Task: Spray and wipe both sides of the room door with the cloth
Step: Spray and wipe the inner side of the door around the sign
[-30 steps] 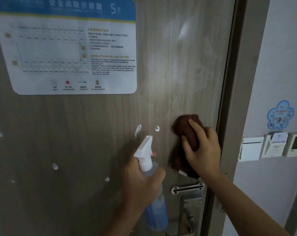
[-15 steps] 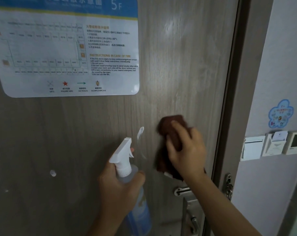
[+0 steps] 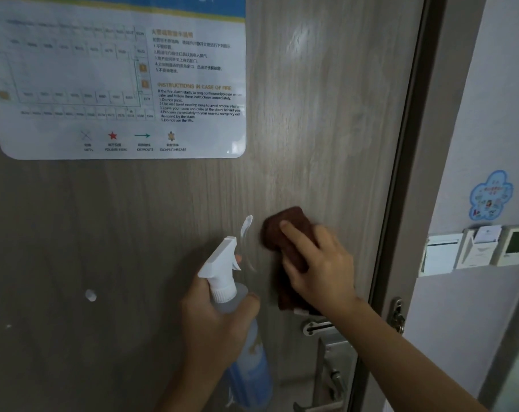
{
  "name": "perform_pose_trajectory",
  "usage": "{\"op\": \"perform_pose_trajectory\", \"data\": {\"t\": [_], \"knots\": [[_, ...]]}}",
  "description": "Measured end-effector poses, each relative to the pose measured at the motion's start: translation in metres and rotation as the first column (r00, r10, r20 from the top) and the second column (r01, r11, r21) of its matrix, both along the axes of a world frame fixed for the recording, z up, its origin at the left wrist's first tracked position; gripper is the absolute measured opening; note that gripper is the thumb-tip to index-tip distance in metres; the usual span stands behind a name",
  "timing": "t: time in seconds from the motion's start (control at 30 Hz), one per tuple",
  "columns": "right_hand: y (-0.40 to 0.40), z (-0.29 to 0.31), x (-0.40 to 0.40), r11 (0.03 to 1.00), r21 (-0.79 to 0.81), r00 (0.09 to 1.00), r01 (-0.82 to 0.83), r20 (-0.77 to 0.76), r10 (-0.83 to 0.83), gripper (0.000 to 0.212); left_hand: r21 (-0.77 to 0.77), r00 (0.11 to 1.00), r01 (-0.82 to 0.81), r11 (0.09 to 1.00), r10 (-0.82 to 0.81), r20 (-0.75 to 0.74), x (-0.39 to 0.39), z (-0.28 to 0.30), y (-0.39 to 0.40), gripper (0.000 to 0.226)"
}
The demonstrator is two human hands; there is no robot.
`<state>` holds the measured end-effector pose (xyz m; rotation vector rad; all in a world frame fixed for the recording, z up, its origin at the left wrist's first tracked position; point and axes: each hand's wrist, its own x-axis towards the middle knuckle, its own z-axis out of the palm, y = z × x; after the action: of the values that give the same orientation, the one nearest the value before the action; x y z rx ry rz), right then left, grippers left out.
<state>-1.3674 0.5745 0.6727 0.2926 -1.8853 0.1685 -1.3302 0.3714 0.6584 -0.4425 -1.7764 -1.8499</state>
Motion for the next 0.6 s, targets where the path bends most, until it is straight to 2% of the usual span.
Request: {"op": "perform_pose_trajectory", "data": {"t": [0.03,0.13,0.17,0.23,0.27,0.3,0.4,0.43,0.5,0.53,0.57,0.6], "knots": [[0.005,0.004,0.0,1.0,-0.01,1.0,-0.007,0.009,0.007,0.05,-0.001,1.0,-0.007,1.0,0.007,-0.004,0.0,0.001,0.001,0.028],[0.008,0.009,-0.001,0.957,-0.29,1.0,-0.023,-0.007,0.022,0.049,-0.011,0.999,-0.008,1.0,0.007,-0.039,0.001,0.005,0.003,0.034],[0.002,0.004,-0.001,0.97,-0.242,1.0,-0.024,-0.004,0.023,0.051,-0.014,0.999,-0.008,1.0,0.008,-0.041,0.001,0.004,0.004,0.036],[-0.007,-0.01,0.001,0.998,0.04,0.998,-0.051,0.029,0.05,0.055,-0.009,1.0,-0.018,1.0,0.018,-0.014,-0.002,0.001,0.003,0.031],[-0.002,-0.011,0.001,0.991,0.122,0.997,-0.061,0.043,0.056,0.056,-0.004,1.0,-0.019,1.0,0.019,0.003,-0.002,-0.001,0.003,0.029],[0.006,-0.007,0.001,0.992,0.117,0.998,-0.047,0.037,0.043,0.055,0.002,1.0,-0.017,1.0,0.017,0.011,-0.002,-0.002,0.002,0.029],[0.015,0.005,0.001,0.966,-0.257,1.0,0.007,-0.014,-0.011,0.051,0.01,1.0,-0.016,1.0,0.016,0.005,-0.003,-0.003,-0.001,0.034],[0.01,0.001,0.001,0.967,-0.253,1.0,0.005,-0.015,-0.01,0.052,0.005,1.0,-0.02,1.0,0.02,0.009,-0.004,-0.003,-0.001,0.036],[-0.003,-0.016,0.001,0.999,0.028,0.999,-0.043,0.015,0.043,0.057,-0.014,1.0,-0.021,1.0,0.021,0.006,-0.006,-0.003,-0.003,0.039],[-0.002,-0.021,0.002,0.984,0.164,0.997,-0.07,0.048,0.063,0.058,-0.027,1.0,-0.015,1.0,0.015,0.0,-0.007,-0.003,-0.004,0.04],[0.003,-0.02,0.002,0.972,0.219,0.995,-0.081,0.068,0.067,0.058,-0.035,1.0,-0.008,0.999,0.008,-0.008,-0.007,-0.003,-0.005,0.04],[0.009,-0.015,0.001,0.98,0.187,0.996,-0.069,0.061,0.059,0.058,-0.037,1.0,-0.003,0.999,0.002,-0.015,-0.007,-0.002,-0.005,0.04]]}}
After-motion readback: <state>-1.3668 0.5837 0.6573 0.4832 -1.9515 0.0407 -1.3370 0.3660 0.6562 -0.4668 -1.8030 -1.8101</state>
